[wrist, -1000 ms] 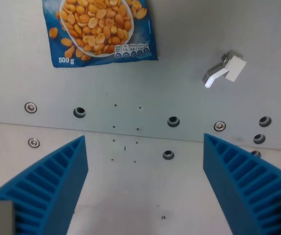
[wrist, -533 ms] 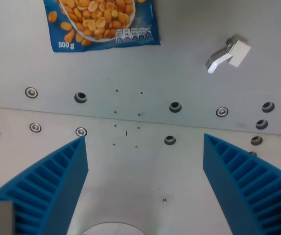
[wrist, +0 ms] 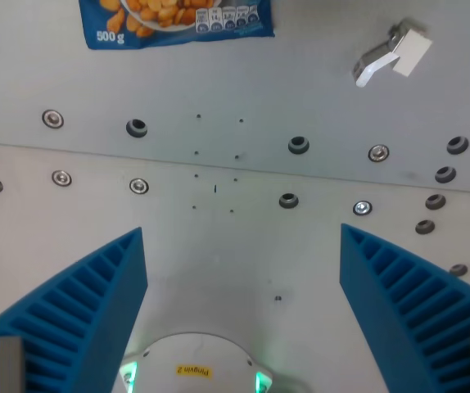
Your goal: Rotate around base positive y
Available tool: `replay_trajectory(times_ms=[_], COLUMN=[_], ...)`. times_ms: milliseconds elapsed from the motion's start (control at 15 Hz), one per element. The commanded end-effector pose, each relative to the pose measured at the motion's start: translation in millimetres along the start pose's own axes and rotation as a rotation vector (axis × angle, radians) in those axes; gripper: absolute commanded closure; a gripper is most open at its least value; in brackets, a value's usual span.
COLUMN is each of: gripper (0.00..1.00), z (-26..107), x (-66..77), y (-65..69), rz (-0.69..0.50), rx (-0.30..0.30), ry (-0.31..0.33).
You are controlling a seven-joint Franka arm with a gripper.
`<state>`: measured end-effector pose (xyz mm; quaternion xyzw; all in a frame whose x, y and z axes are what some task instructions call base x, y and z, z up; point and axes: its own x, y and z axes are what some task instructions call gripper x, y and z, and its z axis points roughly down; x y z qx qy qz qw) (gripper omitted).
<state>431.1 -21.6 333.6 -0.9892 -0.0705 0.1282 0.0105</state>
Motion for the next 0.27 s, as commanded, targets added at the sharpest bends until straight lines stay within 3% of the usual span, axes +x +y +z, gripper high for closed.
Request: replay_trajectory(times_ms=[67,267], gripper=[0.00,0.00], z=[-9.1,-9.1], x=[5.1,5.1], y=[0.5,0.5], rz=[-0.001,-0.001], rx=[0.029,0.035], ry=[-0.241,-0.281])
